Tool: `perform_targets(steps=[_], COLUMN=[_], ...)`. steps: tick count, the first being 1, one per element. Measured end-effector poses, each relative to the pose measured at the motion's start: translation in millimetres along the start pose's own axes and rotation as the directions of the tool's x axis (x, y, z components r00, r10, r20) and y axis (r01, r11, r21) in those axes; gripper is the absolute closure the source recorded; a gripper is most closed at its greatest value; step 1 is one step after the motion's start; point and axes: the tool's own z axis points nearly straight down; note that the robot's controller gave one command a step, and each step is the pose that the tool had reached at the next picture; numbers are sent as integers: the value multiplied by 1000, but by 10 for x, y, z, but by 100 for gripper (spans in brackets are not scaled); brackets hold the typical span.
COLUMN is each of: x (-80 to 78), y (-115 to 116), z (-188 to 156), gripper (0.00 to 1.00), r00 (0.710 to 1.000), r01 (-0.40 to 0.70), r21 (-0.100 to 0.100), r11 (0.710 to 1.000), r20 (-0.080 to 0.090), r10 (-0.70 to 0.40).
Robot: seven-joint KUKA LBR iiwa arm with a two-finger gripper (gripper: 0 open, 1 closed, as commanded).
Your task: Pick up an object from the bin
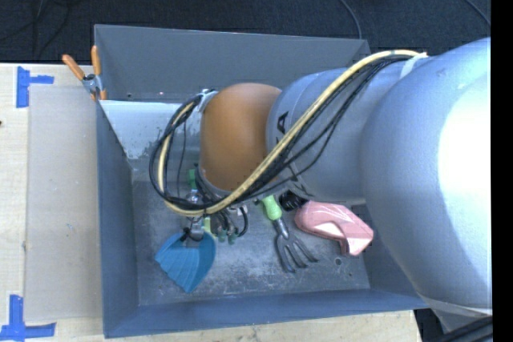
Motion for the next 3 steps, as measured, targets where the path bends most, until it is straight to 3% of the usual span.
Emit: perform_targets(steps=[1,2,3], x=[-48,46,80], y=[-30,-294,-294], z=[-423,-447,-398], gripper=[100,100,100], r00=[1000,1000,1000], r01=[-7,-27,-19], r21=[3,-5,8], r11=[1000,1000,1000], r20=[-7,11,-17], r10=[7,27,19])
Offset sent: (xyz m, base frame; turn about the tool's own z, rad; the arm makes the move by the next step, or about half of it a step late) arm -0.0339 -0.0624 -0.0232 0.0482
